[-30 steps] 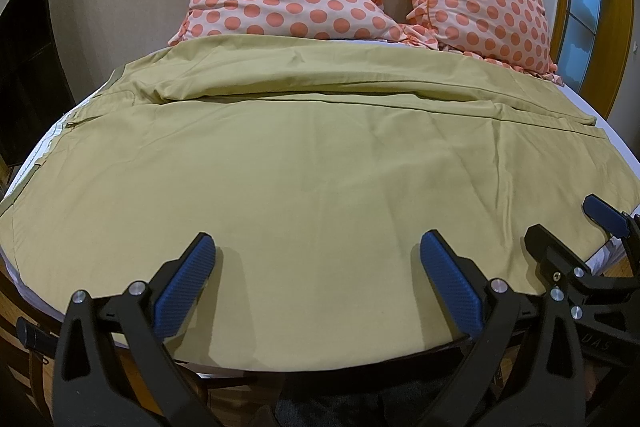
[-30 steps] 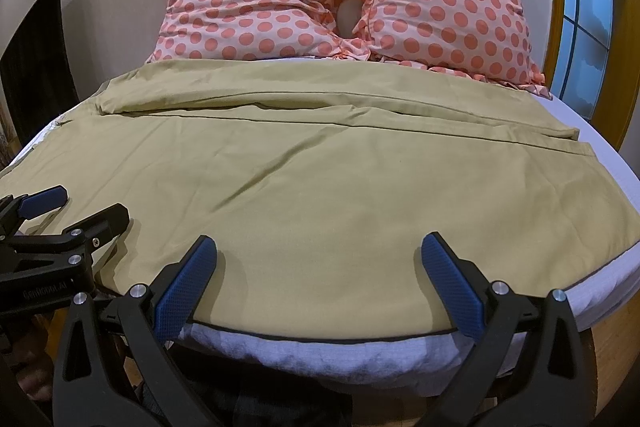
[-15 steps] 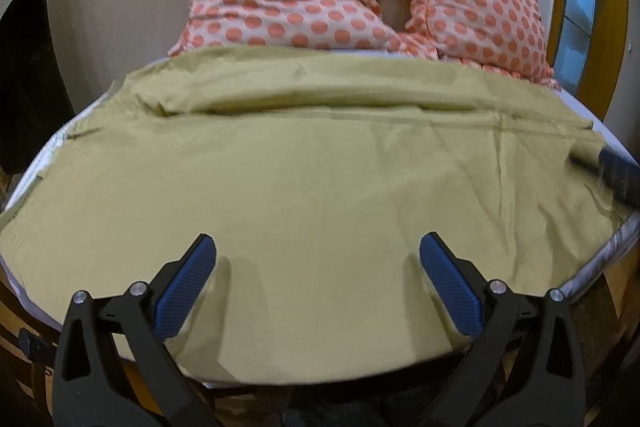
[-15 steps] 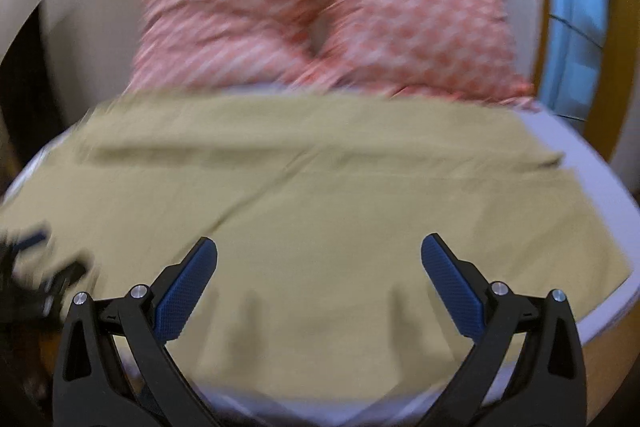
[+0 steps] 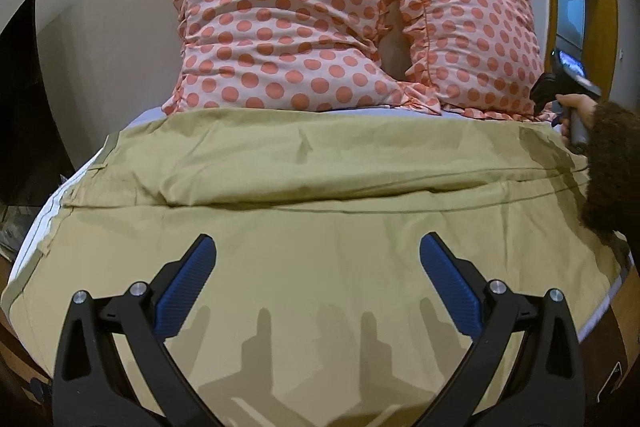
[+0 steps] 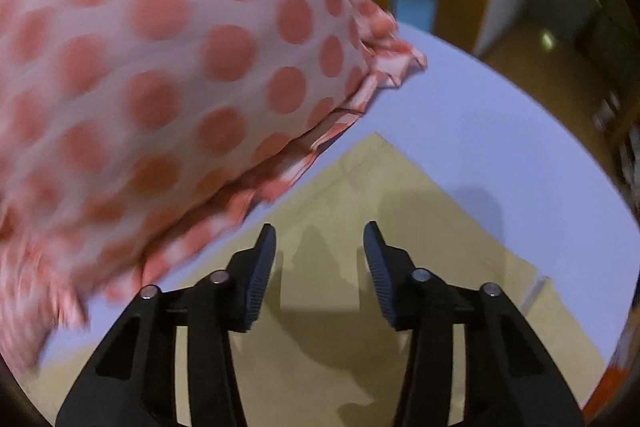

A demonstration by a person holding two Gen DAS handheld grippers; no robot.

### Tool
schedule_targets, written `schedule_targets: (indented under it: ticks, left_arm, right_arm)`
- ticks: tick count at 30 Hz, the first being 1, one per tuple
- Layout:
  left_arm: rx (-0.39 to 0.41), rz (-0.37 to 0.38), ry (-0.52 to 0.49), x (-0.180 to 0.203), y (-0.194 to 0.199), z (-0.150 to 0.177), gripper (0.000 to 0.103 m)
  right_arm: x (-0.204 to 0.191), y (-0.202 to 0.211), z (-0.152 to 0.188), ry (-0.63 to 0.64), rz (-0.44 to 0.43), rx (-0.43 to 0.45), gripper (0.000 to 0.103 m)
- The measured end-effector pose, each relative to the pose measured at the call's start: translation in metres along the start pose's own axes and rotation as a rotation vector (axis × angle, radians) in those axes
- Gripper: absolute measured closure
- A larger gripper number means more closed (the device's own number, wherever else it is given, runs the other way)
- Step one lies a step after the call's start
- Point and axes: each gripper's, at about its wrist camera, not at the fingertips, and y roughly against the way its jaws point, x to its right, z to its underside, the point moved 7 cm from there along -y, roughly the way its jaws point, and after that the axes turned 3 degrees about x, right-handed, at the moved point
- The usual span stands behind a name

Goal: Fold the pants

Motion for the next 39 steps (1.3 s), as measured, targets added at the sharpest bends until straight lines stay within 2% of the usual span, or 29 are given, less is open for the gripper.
schedule_targets:
  ticks: [4, 6, 8, 9, 11, 12, 14, 17, 20, 23, 25, 27, 28, 31, 34, 37, 39]
  left_arm:
    - [-0.012, -0.003, 0.016, -0.009, -0.015, -0.003, 0.002]
    - [-0.023, 0.002, 0.024, -0.010, -0.022, -0.004, 0.002]
    - [-0.027, 0.009, 0.033, -0.011, -0.025, -0.002, 0.002]
    - [-0.028, 0.014, 0.039, -0.012, -0.026, -0.001, 0.002]
    - [-0.032, 0.021, 0.061, -0.015, -0.026, 0.001, 0.002]
    - [-0.035, 0.028, 0.079, -0.018, -0.027, 0.002, 0.002]
    - [-0.040, 0.034, 0.109, -0.022, -0.026, 0.003, 0.002]
    - [-0.035, 0.036, 0.149, -0.031, -0.016, 0.004, 0.002]
    - [0.005, 0.007, 0.173, -0.046, 0.001, 0.002, 0.002]
    - [0.033, -0.006, 0.205, -0.063, 0.014, 0.000, 0.002]
    - [0.038, -0.002, 0.239, -0.074, 0.018, -0.001, 0.002]
    - [0.042, 0.018, 0.269, -0.082, 0.020, -0.004, 0.002]
    - [0.046, 0.029, 0.290, -0.088, 0.021, -0.007, 0.002]
    - [0.044, 0.029, 0.311, -0.098, 0.018, -0.016, 0.002]
    - [0.029, 0.023, 0.320, -0.108, 0.015, -0.023, 0.002]
    - [0.022, 0.033, 0.342, -0.120, 0.012, -0.028, 0.002]
    - [0.010, 0.040, 0.367, -0.128, 0.007, -0.033, 0.002]
  right_arm:
    - [-0.006, -0.038, -0.009, -0.020, 0.088, -0.028, 0.056]
    - [-0.011, -0.042, -0.012, 0.041, 0.137, 0.036, 0.060]
    - [-0.013, -0.041, -0.008, 0.069, 0.091, 0.062, 0.077]
    - [-0.012, -0.039, -0.005, 0.084, 0.073, 0.075, 0.082]
    - [0.001, -0.033, 0.003, 0.062, -0.024, 0.097, 0.095]
    - [0.012, -0.030, 0.007, 0.029, -0.095, 0.102, 0.097]
    - [0.025, -0.029, 0.010, -0.039, -0.185, 0.093, 0.099]
    - [0.050, -0.007, 0.017, -0.165, -0.331, 0.111, 0.099]
    - [0.081, 0.057, 0.036, -0.209, -0.512, 0.210, 0.099]
    - [0.123, 0.113, 0.068, -0.218, -0.632, 0.265, 0.099]
    - [0.155, 0.132, 0.098, -0.226, -0.651, 0.265, 0.099]
    - [0.178, 0.142, 0.135, -0.265, -0.650, 0.227, 0.099]
    - [0.192, 0.136, 0.155, -0.295, -0.652, 0.186, 0.099]
    - [0.203, 0.107, 0.186, -0.337, -0.656, 0.050, 0.097]
    - [0.199, 0.094, 0.197, -0.368, -0.647, -0.025, 0.091]
    - [0.197, 0.092, 0.199, -0.376, -0.653, -0.036, 0.075]
    - [0.195, 0.090, 0.196, -0.368, -0.645, -0.031, 0.074]
